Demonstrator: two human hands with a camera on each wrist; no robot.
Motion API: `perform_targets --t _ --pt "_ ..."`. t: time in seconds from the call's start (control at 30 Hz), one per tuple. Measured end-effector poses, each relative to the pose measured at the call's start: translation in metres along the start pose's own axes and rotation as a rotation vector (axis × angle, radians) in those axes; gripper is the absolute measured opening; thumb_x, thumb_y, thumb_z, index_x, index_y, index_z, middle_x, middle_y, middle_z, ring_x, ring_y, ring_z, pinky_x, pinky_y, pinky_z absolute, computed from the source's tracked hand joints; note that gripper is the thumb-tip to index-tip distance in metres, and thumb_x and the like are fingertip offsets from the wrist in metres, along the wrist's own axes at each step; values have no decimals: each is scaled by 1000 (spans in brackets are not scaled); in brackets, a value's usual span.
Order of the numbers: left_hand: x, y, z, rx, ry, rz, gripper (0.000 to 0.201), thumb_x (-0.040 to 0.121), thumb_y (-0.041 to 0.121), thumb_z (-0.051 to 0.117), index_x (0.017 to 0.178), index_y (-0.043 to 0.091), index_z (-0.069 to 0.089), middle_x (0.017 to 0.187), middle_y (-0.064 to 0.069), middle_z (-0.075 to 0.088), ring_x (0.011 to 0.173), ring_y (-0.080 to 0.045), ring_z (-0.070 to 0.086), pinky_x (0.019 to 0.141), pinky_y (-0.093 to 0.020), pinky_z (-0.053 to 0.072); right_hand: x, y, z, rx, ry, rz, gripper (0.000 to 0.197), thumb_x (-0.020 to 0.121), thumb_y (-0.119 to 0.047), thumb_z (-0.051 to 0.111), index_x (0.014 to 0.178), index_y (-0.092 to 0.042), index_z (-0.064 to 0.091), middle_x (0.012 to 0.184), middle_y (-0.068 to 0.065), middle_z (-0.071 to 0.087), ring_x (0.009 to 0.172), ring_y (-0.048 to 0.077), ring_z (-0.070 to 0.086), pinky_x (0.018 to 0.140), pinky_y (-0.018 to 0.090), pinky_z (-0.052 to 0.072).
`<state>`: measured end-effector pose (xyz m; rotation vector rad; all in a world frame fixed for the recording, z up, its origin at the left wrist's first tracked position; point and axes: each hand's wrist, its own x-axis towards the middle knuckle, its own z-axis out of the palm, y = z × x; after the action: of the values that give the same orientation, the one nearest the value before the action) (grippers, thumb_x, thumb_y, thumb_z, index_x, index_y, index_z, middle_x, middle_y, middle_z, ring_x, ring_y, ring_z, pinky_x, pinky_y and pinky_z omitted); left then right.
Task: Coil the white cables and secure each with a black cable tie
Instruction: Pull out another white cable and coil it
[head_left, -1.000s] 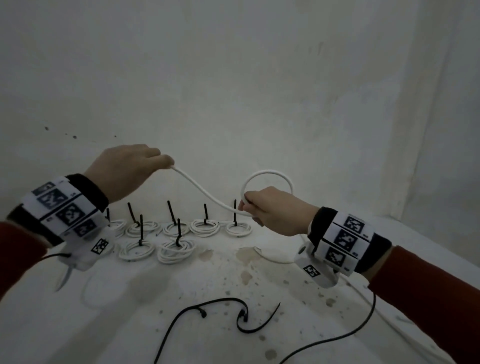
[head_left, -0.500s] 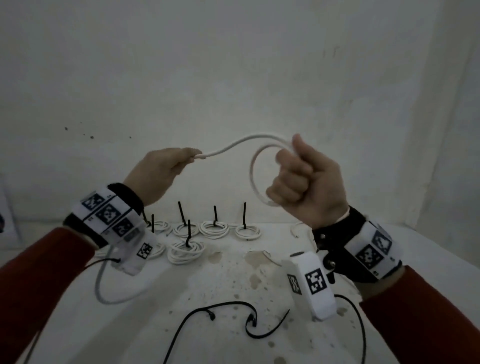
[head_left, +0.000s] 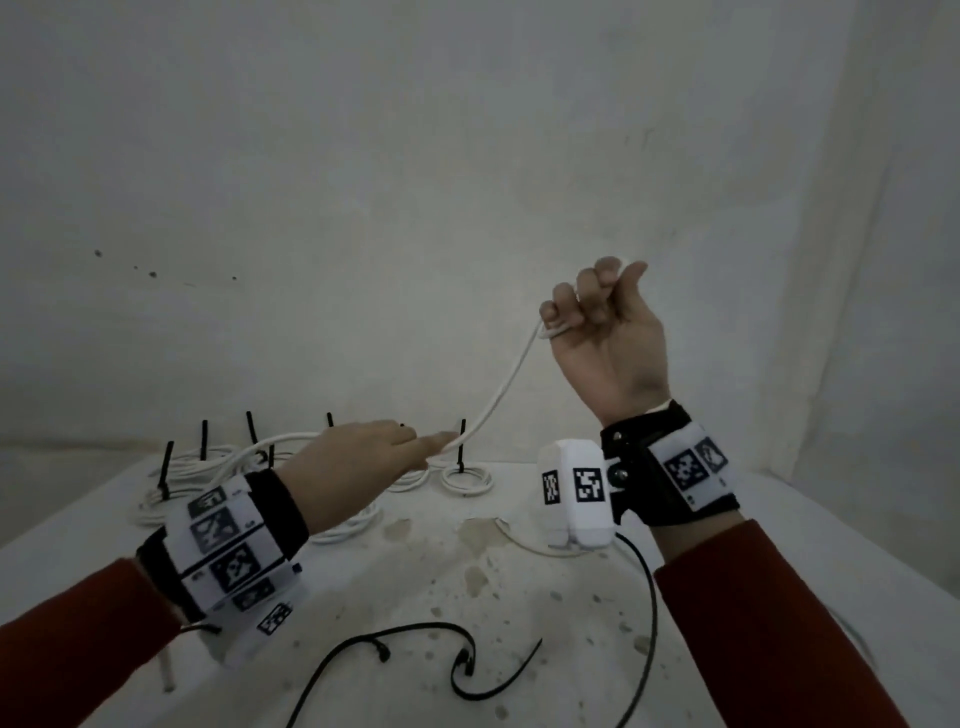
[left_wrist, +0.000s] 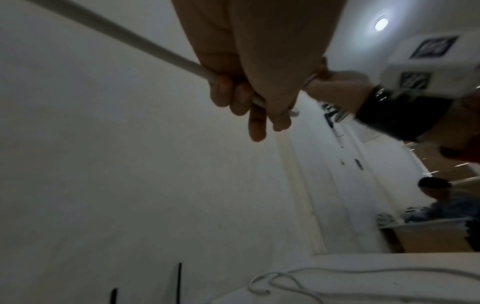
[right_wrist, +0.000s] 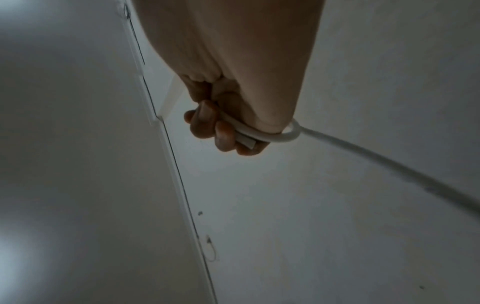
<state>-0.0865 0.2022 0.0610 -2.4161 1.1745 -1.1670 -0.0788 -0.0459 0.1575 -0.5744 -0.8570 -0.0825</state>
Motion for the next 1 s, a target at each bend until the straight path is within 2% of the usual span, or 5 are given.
perform_targets --t 0.2,0.47,0.63,0.8,1.0 --pt "9 9 -31 -5 58 163 81 48 -4 82 118 19 49 76 7 63 62 -15 58 41 -20 39 6 35 -12 -480 151 66 43 106 -30 21 78 -11 47 49 -5 42 49 13 38 57 26 34" --pt "13 -3 -79 -149 150 43 25 86 23 39 108 26 49 76 5 64 65 -17 60 44 -30 50 -25 59 -9 -1263 -256 289 38 105 -20 29 76 -9 51 57 1 58 47 12 49 53 24 43" --pt "23 -23 -76 -305 293 -148 26 96 33 39 101 19 60 76 10 56 69 -9 50 60 -32 48 -42 58 5 -1027 -326 550 57 105 -38 25 57 -13 44 49 3 31 42 14 22 44 24 20" --pt "32 -16 -55 -587 301 -363 32 99 31 39 110 17 66 96 9 66 91 -3 58 81 -10 39 -39 54 13 -513 -324 689 74 89 -64 7 45 -18 44 33 -10 26 34 13 9 42 25 10" --pt "40 8 -51 -1106 246 -508 29 100 20 37 83 14 59 72 2 56 61 4 49 61 -7 36 -40 49 20 -519 -83 503 56 88 -56 35 46 -19 39 33 -8 21 31 11 12 45 29 9"
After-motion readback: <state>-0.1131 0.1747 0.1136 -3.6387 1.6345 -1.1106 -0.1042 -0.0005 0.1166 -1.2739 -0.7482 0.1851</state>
